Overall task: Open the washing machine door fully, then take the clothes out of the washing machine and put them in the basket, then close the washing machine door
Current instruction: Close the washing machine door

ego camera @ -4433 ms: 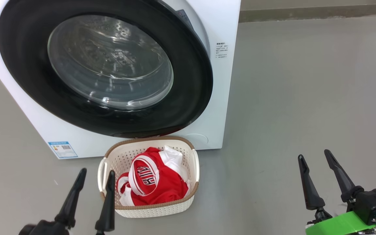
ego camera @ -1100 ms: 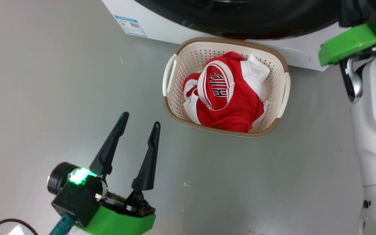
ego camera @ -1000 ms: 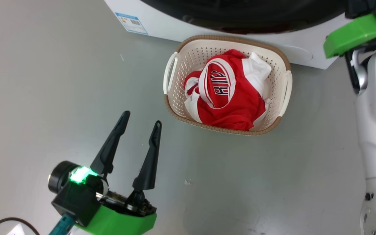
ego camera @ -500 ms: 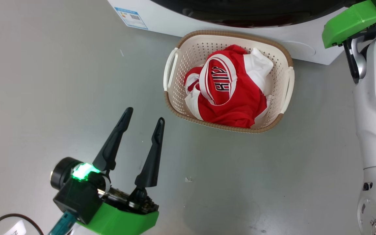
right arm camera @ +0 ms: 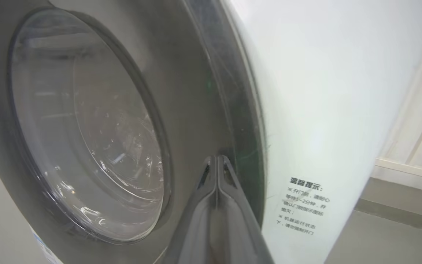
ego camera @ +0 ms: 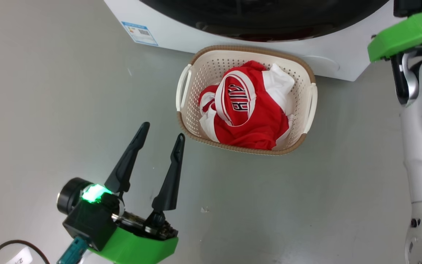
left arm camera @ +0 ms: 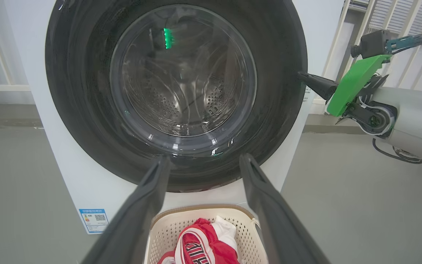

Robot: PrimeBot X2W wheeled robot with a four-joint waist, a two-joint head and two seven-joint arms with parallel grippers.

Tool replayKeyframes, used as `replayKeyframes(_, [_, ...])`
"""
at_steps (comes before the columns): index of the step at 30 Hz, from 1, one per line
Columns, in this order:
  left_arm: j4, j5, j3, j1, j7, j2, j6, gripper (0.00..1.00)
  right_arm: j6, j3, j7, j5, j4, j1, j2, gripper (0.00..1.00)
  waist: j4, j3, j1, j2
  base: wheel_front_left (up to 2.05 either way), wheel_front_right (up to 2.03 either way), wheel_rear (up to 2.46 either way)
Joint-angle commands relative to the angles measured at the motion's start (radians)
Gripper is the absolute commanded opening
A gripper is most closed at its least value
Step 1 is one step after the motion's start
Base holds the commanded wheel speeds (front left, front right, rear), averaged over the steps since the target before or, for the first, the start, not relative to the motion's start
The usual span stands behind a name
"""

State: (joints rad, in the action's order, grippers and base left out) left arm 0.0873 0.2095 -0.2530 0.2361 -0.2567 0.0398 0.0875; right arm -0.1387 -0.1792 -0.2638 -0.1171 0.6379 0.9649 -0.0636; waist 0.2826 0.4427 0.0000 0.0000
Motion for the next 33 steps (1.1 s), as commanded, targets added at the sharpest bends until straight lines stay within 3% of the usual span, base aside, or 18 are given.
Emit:
replayKeyframes(1, [0.02, -0.008, 0.035, 0.006, -0.005, 0.01, -0.009, 1.0, 0.008, 0.019, 0.002, 0.015, -0.034, -0.021, 0.013, 1.0, -0.014, -0.014, 0.0, 0.0, 0.0, 0.0, 0.0])
replayKeyframes(23, [0.001, -0.009, 0.089, -0.026, -0.005, 0.01, -0.041, 1.0, 0.008, 0.117, 0.002, 0.171, -0.304, -0.39, 0.013, 1.0, -0.184, -0.137, 0.0, 0.0, 0.0, 0.0, 0.0])
replayKeyframes(33, [-0.026, -0.002, 0.115, -0.055, -0.005, 0.01, -0.045, 1.0, 0.008, 0.127, 0.002, 0.183, -0.416, -0.575, 0.013, 1.0, -0.251, -0.2, 0.0, 0.0, 0.0, 0.0, 0.0])
